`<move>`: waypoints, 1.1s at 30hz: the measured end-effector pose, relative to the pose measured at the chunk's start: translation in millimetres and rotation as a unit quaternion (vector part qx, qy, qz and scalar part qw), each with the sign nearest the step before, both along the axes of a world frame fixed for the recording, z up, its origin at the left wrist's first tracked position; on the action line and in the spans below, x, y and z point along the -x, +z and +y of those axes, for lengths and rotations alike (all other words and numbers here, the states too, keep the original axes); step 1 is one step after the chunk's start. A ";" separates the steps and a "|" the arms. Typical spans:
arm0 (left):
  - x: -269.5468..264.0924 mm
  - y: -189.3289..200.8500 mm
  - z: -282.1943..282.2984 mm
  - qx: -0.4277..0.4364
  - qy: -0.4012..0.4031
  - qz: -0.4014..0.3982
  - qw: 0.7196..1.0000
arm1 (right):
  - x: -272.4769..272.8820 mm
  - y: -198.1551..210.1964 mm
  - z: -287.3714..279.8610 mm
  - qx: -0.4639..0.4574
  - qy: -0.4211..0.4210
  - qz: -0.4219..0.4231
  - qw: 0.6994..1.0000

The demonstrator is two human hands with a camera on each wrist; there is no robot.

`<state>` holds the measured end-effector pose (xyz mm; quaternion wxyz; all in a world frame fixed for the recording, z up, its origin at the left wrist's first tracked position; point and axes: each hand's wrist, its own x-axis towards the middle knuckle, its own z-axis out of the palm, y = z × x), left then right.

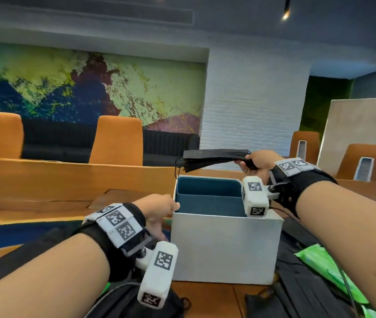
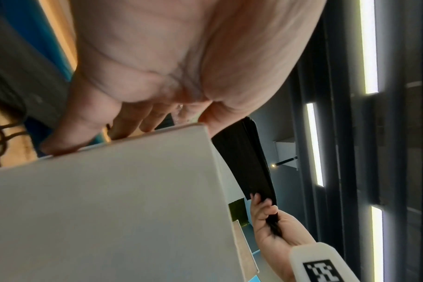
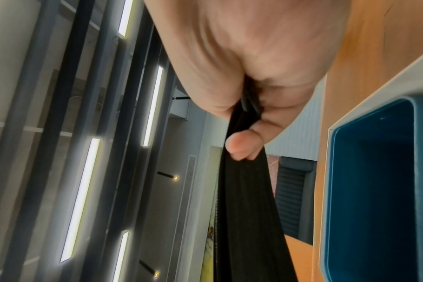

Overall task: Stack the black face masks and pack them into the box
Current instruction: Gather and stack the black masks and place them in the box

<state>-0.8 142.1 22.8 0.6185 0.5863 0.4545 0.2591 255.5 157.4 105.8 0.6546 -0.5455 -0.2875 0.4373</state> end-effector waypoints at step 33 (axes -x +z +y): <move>5.2 -23.9 1.4 0.011 -0.047 -0.085 0.995 | -70.8 -32.6 90.8 0.282 0.085 -0.759 0.581</move>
